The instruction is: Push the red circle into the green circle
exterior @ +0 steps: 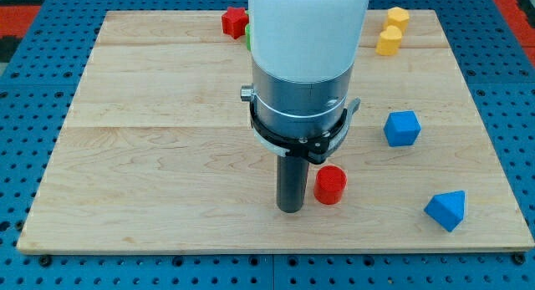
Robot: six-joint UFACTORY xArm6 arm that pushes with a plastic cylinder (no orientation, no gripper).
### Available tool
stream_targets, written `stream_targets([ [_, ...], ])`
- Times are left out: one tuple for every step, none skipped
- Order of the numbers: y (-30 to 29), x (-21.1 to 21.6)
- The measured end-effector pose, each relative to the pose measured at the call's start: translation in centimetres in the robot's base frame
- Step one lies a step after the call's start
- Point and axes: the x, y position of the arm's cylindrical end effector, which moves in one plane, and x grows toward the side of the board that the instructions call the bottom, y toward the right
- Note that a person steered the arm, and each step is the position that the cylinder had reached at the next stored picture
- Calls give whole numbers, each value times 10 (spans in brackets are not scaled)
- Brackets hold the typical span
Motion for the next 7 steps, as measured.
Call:
stream_targets([
  [47, 9],
  [56, 6],
  [49, -10],
  [43, -53],
  [43, -94],
  [65, -76],
  [64, -101],
])
